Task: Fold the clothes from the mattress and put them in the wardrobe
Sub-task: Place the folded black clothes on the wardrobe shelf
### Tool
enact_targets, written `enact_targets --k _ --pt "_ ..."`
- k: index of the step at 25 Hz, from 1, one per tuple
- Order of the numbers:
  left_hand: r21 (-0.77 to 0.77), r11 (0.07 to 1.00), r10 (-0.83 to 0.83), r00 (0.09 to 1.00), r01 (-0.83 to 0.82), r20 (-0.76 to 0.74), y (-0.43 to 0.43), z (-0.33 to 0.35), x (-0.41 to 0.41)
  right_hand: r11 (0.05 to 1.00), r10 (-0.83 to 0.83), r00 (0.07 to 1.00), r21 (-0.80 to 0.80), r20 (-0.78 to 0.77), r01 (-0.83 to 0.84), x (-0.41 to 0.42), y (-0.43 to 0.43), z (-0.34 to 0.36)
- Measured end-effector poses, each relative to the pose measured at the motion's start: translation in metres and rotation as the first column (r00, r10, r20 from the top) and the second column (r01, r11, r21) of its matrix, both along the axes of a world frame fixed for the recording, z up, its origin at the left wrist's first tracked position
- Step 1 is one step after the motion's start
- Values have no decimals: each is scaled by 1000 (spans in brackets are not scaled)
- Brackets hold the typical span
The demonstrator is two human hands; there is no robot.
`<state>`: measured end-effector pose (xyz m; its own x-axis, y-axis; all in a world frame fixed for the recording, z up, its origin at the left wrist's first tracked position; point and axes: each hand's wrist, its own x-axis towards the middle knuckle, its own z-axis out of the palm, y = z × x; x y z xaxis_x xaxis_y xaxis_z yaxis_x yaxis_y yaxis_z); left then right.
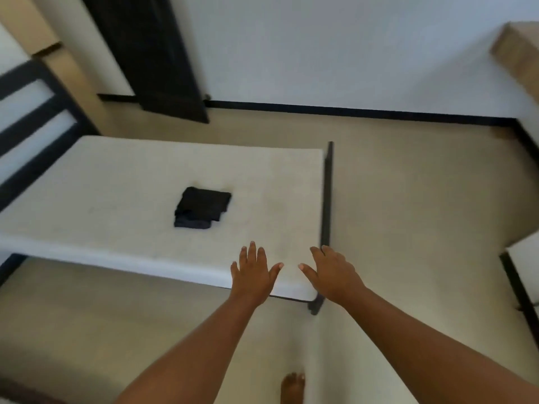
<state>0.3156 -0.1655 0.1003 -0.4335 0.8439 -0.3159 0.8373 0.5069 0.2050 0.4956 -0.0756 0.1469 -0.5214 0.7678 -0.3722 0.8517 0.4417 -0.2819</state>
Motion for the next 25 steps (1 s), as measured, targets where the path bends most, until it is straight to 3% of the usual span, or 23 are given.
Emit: enact_targets --k 4,13,19,25 --pt "0 975 222 975 -222 10 1 2 -67 982 190 980 -7 -53 -191 -86 28 -2" --pt "70 865 488 865 -497 113 43 18 -163 943 314 941 -71 -127 -324 -212 110 -13" --pt "34 816 558 803 -577 208 82 -14 -254 937 283 951 -178 -126 -302 -316 155 -40" --pt "-75 768 612 694 -636 381 140 -92 -395 930 94 995 -356 -15 -93 -436 194 -106"
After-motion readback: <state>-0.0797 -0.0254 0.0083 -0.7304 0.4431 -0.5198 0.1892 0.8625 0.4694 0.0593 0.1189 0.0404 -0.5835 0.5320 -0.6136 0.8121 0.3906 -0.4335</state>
